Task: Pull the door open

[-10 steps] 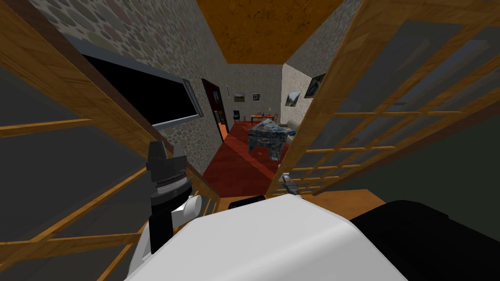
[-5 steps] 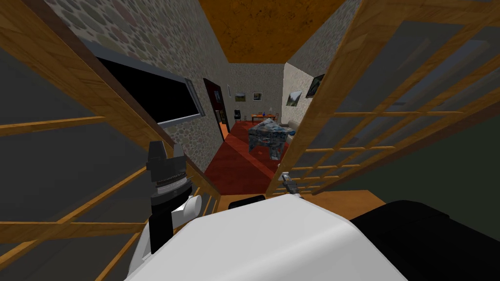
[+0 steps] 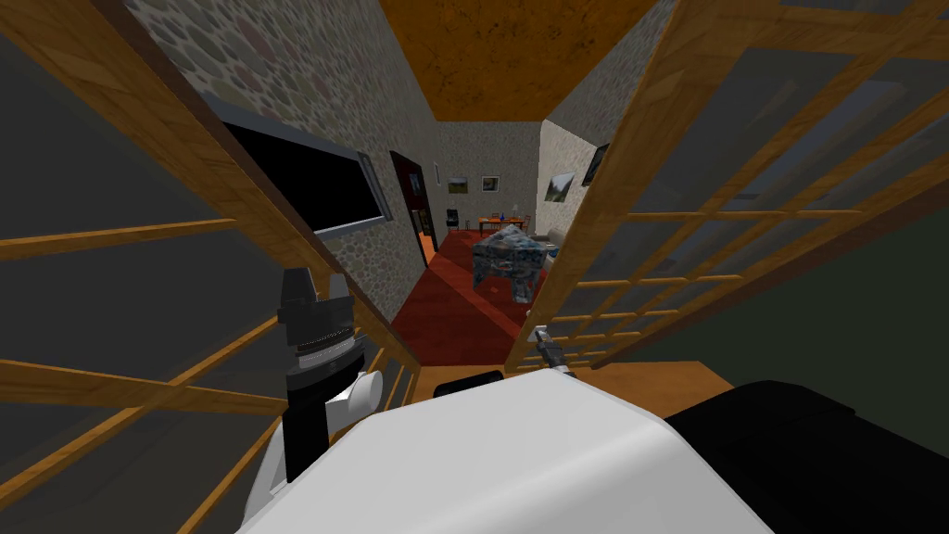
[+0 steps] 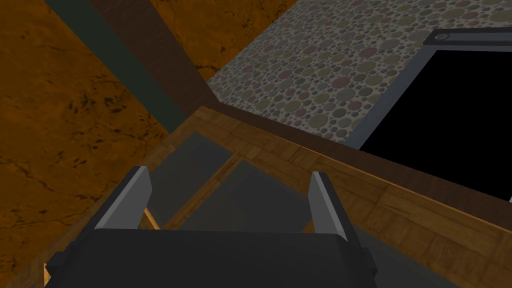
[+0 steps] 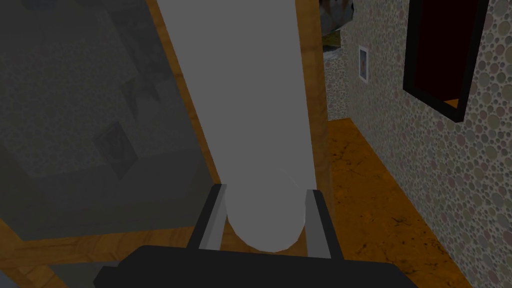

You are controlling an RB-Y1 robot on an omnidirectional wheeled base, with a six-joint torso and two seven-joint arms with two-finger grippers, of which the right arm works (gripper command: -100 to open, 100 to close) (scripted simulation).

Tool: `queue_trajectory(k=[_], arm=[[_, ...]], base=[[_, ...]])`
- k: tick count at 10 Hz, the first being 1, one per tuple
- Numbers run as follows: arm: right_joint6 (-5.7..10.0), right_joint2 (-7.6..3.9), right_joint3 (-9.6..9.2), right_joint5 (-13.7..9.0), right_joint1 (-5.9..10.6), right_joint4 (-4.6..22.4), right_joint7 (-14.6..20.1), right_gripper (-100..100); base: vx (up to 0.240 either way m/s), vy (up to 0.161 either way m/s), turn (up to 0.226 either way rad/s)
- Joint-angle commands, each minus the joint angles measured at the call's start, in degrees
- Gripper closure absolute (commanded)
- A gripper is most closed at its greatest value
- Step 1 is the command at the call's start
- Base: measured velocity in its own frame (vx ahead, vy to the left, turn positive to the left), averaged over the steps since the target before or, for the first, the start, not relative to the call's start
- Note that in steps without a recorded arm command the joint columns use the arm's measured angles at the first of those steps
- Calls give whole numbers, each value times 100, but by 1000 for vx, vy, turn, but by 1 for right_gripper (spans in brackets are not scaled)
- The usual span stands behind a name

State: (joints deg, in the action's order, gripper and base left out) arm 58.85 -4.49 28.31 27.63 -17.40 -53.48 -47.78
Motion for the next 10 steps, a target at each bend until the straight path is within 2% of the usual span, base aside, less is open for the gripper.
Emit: queue_trajectory(k=[1,4,5,7,8,10], arm=[[15,-5,-94,-128,49,21,265,100],[-20,-58,-262,-402,129,78,740,100],[-20,-58,-262,-402,129,78,809,100],[-46,-95,-384,-600,188,120,1163,100],[-46,-95,-384,-600,188,120,1208,100],[-73,-135,-516,-815,251,165,1551,100]], base=[[-64,-11,45],[-64,-16,55],[-45,-11,17],[-50,0,42],[-39,-13,12],[-43,-11,35]])
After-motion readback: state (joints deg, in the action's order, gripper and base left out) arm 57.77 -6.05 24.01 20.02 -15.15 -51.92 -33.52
